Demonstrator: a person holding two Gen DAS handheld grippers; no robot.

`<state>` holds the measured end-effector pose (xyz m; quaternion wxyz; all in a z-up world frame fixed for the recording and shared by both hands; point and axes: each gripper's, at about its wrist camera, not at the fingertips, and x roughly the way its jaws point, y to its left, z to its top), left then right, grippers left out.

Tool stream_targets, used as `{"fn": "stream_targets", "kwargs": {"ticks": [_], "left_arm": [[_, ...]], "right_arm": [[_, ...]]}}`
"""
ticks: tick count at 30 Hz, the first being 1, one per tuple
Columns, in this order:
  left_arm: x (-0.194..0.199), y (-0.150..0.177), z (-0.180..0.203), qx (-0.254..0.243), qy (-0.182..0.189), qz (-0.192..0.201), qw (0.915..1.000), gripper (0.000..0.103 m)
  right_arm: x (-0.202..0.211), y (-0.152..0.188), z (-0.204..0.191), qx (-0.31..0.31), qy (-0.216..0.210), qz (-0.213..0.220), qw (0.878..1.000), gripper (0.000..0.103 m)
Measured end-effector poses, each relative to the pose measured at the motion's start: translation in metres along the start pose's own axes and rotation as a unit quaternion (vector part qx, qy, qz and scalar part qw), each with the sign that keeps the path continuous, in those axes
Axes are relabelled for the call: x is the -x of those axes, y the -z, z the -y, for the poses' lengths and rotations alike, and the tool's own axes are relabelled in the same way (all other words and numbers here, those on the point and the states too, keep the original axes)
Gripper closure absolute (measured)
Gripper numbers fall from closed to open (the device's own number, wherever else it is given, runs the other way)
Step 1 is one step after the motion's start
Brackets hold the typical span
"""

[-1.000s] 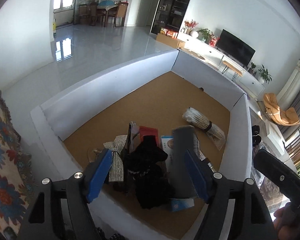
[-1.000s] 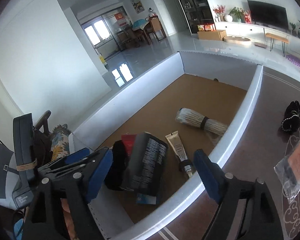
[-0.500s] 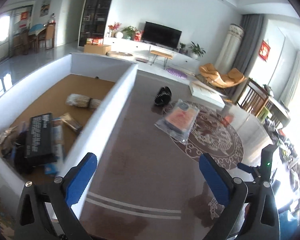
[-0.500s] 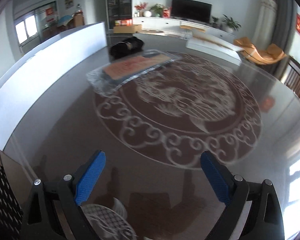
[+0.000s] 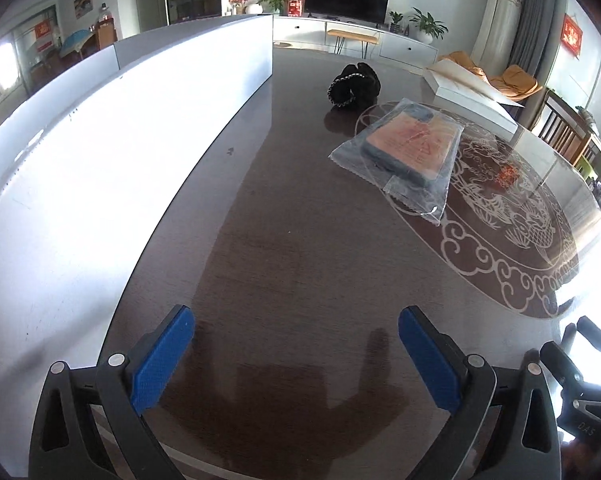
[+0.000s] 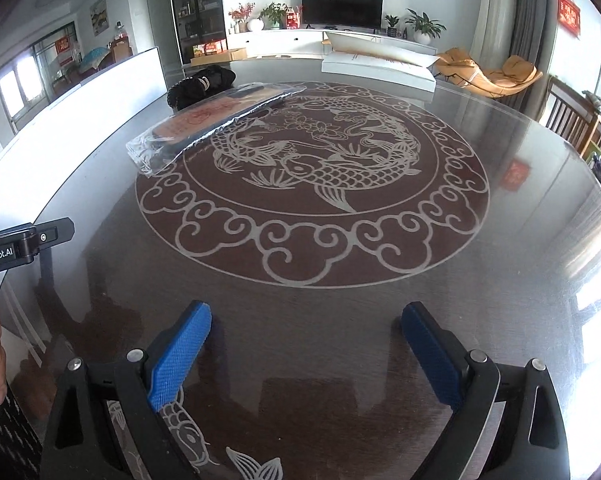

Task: Organize objects
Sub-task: 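Bring both open grippers back over the table, then reach the right gripper to the bagged orange phone case and grasp it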

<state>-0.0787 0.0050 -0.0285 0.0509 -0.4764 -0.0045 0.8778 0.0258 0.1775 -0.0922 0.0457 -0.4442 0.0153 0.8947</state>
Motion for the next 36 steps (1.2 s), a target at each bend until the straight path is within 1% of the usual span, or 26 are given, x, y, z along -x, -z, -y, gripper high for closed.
{"fn": "stream_targets", "kwargs": {"ticks": [2, 7, 23, 26, 28, 29, 31, 32, 36], "left_arm": [[-0.003, 0.001, -0.003, 0.009, -0.005, -0.006, 0.9999, 0.000], [-0.003, 0.004, 0.003, -0.012, -0.033, -0.004, 0.9994, 0.000], [-0.001, 0.006, 0.002, -0.012, -0.031, 0.007, 0.9994, 0.000], [-0.002, 0.006, 0.002, -0.012, -0.030, 0.007, 0.9994, 0.000], [-0.002, 0.006, 0.002, -0.012, -0.029, 0.007, 0.9995, 0.000], [-0.002, 0.006, 0.002, -0.012, -0.029, 0.007, 0.9995, 0.000], [-0.002, 0.005, 0.002, -0.012, -0.029, 0.007, 0.9995, 0.000], [-0.002, 0.006, 0.002, -0.012, -0.029, 0.007, 0.9995, 0.000], [-0.002, 0.006, 0.002, -0.012, -0.029, 0.007, 0.9995, 0.000]], "right_arm": [[-0.001, 0.000, 0.000, 0.000, 0.006, -0.002, 1.000, 0.001], [-0.003, 0.000, 0.002, -0.006, 0.004, -0.006, 1.000, 0.000], [-0.003, 0.000, 0.002, -0.006, 0.004, -0.006, 1.000, 0.000], [-0.006, -0.005, 0.001, -0.003, -0.001, -0.015, 1.000, 0.000], [-0.017, -0.022, -0.002, 0.006, -0.015, -0.030, 0.999, 0.000], [-0.024, -0.036, -0.003, -0.001, -0.031, -0.040, 0.999, 0.000], [-0.035, -0.068, -0.004, -0.032, -0.065, -0.039, 0.997, 0.000], [-0.042, -0.088, -0.007, -0.043, -0.072, -0.035, 0.996, 0.000], [-0.087, -0.169, -0.027, -0.081, -0.060, -0.046, 0.994, 0.000]]}}
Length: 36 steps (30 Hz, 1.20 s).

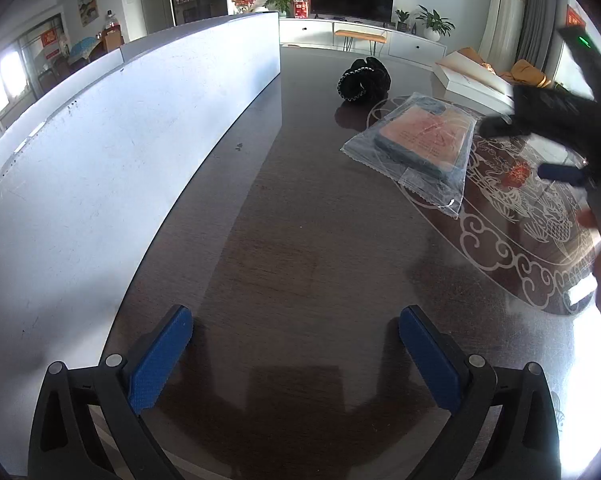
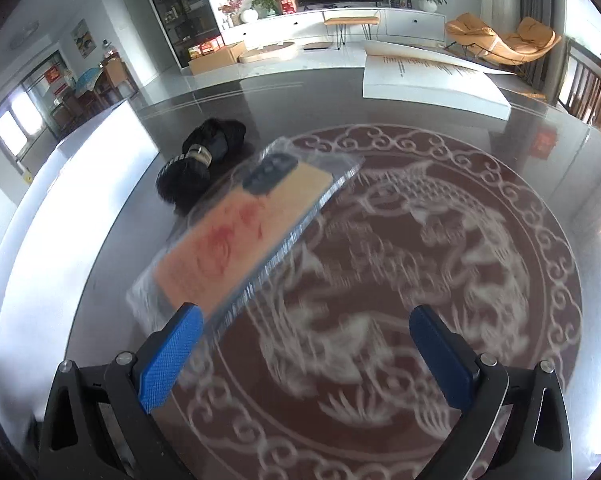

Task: Organize objects
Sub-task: 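Reach the right gripper to the bagged orange phone case and grasp it, then grasp the black drawstring pouch with the left gripper while the right holds the phone case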

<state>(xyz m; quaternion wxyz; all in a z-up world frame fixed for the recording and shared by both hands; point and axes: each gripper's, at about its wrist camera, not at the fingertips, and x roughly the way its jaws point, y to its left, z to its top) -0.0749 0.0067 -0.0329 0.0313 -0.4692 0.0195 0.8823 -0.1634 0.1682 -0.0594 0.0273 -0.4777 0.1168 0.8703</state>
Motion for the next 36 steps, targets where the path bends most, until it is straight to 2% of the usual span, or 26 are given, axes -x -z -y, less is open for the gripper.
{"fn": "stream_targets", "kwargs": {"ticks": [4, 7, 8, 10, 12, 17, 18, 19, 22, 36], "left_arm": [[-0.001, -0.001, 0.001, -0.001, 0.001, 0.000, 1.0000, 0.000], [-0.001, -0.002, 0.001, -0.001, 0.001, 0.000, 1.0000, 0.000], [-0.001, -0.003, 0.001, -0.002, 0.002, 0.000, 1.0000, 0.000], [-0.002, -0.004, 0.002, -0.002, 0.002, 0.000, 1.0000, 0.000], [-0.002, -0.004, 0.002, -0.002, 0.001, 0.001, 1.0000, 0.000], [-0.002, -0.006, 0.003, -0.002, 0.002, 0.001, 1.0000, 0.000], [-0.002, -0.006, 0.003, -0.002, 0.002, 0.001, 1.0000, 0.000], [-0.002, -0.006, 0.003, -0.002, 0.002, 0.001, 1.0000, 0.000], [-0.002, -0.006, 0.003, -0.002, 0.002, 0.001, 1.0000, 0.000], [-0.003, -0.006, 0.003, -0.003, 0.002, 0.000, 1.0000, 0.000]], "right_arm": [[-0.045, -0.047, -0.025, -0.048, 0.038, -0.034, 0.998, 0.000], [-0.069, -0.052, -0.040, -0.068, 0.069, -0.054, 0.994, 0.000], [-0.071, -0.051, -0.046, -0.062, 0.089, -0.047, 0.993, 0.000], [-0.073, -0.048, -0.059, -0.046, 0.101, -0.040, 0.993, 0.000], [-0.076, -0.043, -0.074, -0.005, 0.114, -0.038, 0.993, 0.000], [-0.068, -0.034, -0.080, 0.053, 0.078, -0.035, 0.995, 0.002], [-0.064, -0.031, -0.078, 0.060, 0.074, -0.031, 0.995, 0.005], [-0.060, -0.028, -0.078, 0.066, 0.073, -0.023, 0.995, 0.014], [-0.043, -0.010, -0.067, 0.077, 0.065, -0.009, 0.995, 0.024], [0.071, 0.134, 0.047, 0.117, 0.039, 0.021, 0.992, 0.023]]}}
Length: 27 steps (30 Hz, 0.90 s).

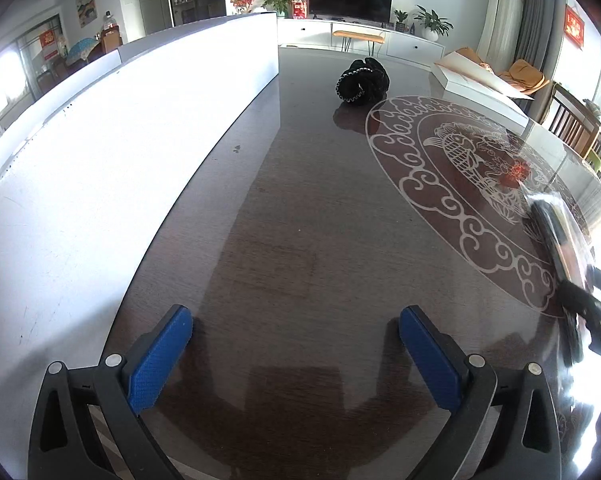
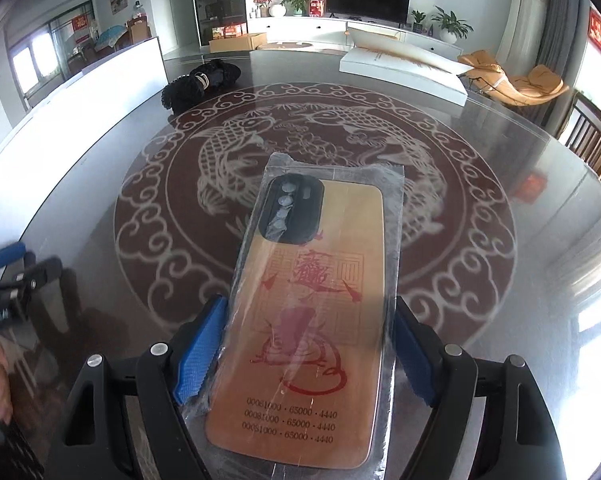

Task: Organize objects
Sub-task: 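Grasp the black drawstring pouch with the left gripper while the right holds the phone case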

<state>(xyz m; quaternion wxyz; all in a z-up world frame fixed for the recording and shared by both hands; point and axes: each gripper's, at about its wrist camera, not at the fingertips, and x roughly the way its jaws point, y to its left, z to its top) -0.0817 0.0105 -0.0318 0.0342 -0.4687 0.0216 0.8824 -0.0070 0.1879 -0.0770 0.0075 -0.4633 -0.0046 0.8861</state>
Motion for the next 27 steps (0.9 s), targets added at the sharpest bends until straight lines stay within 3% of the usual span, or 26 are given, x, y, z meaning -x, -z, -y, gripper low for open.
{"fn": "stream_targets", "kwargs": {"ticks": [7, 10, 14, 24, 26, 27], "left_arm": [[-0.023, -0.037, 0.016, -0.067, 0.041, -0.043, 0.9960, 0.000], [-0.045, -0.068, 0.029, -0.082, 0.051, -0.038, 0.9946, 0.000], [-0.079, -0.113, 0.043, -0.088, 0.060, -0.002, 0.9943, 0.000], [-0.160, -0.228, 0.075, -0.057, 0.040, -0.010, 0.9975, 0.000], [-0.159, -0.236, 0.079, -0.065, 0.046, 0.017, 0.9967, 0.034], [-0.157, -0.236, 0.082, -0.075, 0.052, 0.027, 0.9955, 0.064]], "right_arm": [[0.003, 0.017, 0.017, -0.006, 0.003, 0.020, 1.000, 0.020], [0.002, 0.016, 0.017, -0.007, 0.003, 0.018, 1.000, 0.016], [0.002, 0.016, 0.016, -0.008, 0.003, 0.017, 1.000, 0.015], [0.002, 0.016, 0.017, -0.008, 0.003, 0.017, 1.000, 0.015], [0.002, 0.016, 0.016, -0.008, 0.003, 0.017, 1.000, 0.015], [0.002, 0.016, 0.017, -0.008, 0.003, 0.017, 1.000, 0.015]]}}
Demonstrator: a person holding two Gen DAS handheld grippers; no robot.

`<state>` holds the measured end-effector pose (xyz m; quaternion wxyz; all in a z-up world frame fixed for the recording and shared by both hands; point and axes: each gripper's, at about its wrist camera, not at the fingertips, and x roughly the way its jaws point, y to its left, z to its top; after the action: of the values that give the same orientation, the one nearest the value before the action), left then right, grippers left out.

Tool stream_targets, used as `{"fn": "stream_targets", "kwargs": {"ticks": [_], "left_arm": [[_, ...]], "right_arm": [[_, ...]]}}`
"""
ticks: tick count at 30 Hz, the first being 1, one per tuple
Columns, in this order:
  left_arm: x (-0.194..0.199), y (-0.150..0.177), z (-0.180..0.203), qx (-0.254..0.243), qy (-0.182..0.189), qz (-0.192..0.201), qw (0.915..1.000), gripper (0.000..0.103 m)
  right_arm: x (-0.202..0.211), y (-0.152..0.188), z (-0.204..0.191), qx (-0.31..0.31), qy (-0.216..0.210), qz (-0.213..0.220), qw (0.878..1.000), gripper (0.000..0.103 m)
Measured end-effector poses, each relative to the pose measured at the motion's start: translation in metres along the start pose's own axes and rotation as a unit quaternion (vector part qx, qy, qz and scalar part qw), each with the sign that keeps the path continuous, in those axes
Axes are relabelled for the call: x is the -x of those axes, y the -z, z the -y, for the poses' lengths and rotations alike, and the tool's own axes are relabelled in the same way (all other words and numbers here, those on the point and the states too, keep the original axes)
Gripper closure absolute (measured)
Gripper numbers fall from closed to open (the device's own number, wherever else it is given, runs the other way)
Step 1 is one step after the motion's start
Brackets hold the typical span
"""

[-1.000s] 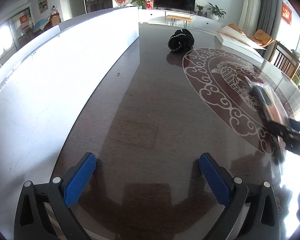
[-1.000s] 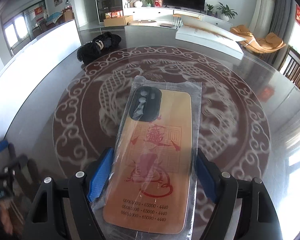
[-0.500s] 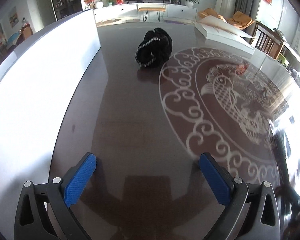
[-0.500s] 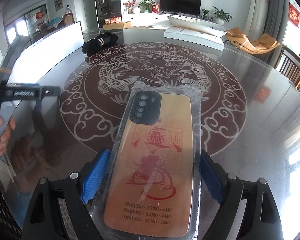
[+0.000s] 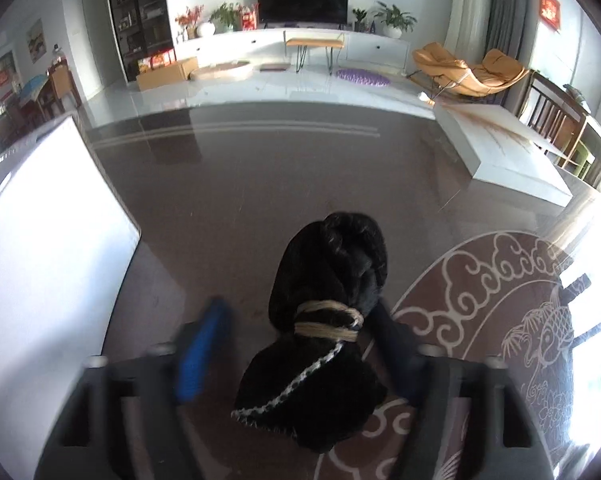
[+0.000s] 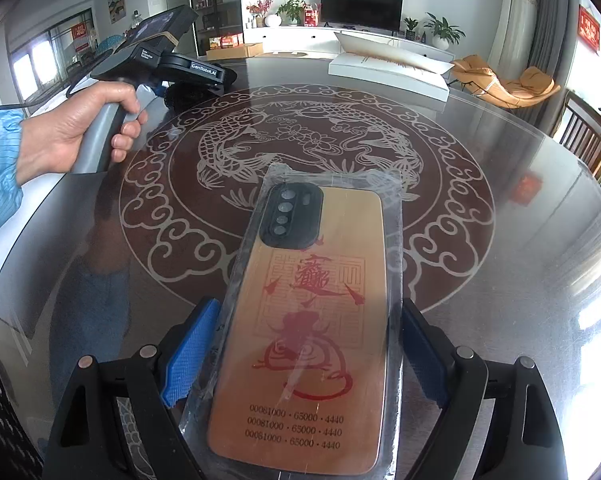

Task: Organize objects
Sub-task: 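Grasp the black drawstring pouch with the left gripper while the right holds the phone case, then hold the pouch and phone case above the table with both grippers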

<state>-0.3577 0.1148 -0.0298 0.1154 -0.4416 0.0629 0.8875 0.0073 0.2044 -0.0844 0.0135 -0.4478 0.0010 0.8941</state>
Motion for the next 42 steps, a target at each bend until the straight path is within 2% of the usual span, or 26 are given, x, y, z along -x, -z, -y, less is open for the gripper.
{"fn": "stream_targets", "kwargs": {"ticks": [1, 5, 13, 15, 17, 18, 20, 22, 23, 24, 42], "left_arm": [[0.002, 0.002, 0.003, -0.011, -0.002, 0.002, 0.9999, 0.071], [0.030, 0.041, 0.008, -0.014, 0.002, 0.013, 0.9998, 0.071], [0.142, 0.189, 0.035, -0.005, -0.005, 0.013, 0.9999, 0.071], [0.162, 0.217, 0.042, -0.003, -0.003, 0.014, 0.9999, 0.071], [0.174, 0.231, 0.046, -0.007, -0.003, 0.011, 0.9999, 0.071], [0.178, 0.236, 0.045, -0.006, -0.003, 0.009, 0.9999, 0.068], [0.182, 0.244, 0.043, -0.001, 0.001, 0.007, 1.0000, 0.052], [0.178, 0.248, 0.040, 0.008, -0.004, -0.014, 0.9999, 0.000], [0.180, 0.254, 0.036, 0.013, -0.004, -0.020, 0.9997, 0.000], [0.180, 0.254, 0.036, 0.013, -0.004, -0.021, 0.9997, 0.000], [0.180, 0.256, 0.038, 0.012, -0.004, -0.017, 0.9998, 0.000]], "right_arm": [[0.000, 0.000, 0.000, 0.000, 0.000, 0.000, 1.000, 0.015], [0.000, 0.000, 0.000, 0.000, 0.000, 0.000, 1.000, 0.015], [0.000, 0.000, 0.000, 0.000, 0.000, 0.000, 1.000, 0.015], [0.000, 0.000, 0.000, 0.000, 0.000, 0.000, 1.000, 0.015], [0.000, 0.000, -0.001, 0.001, 0.001, 0.000, 1.000, 0.015], [0.000, 0.000, -0.001, 0.001, 0.001, 0.000, 1.000, 0.015], [0.000, 0.000, -0.001, 0.001, 0.001, 0.000, 1.000, 0.015], [-0.001, 0.000, -0.001, 0.000, 0.003, -0.001, 1.000, 0.010], [-0.002, 0.000, 0.000, -0.002, 0.003, -0.006, 1.000, 0.003], [-0.004, -0.001, 0.000, -0.002, 0.002, -0.010, 1.000, 0.000], [-0.005, 0.000, 0.000, -0.002, 0.003, -0.010, 1.000, 0.000]]}}
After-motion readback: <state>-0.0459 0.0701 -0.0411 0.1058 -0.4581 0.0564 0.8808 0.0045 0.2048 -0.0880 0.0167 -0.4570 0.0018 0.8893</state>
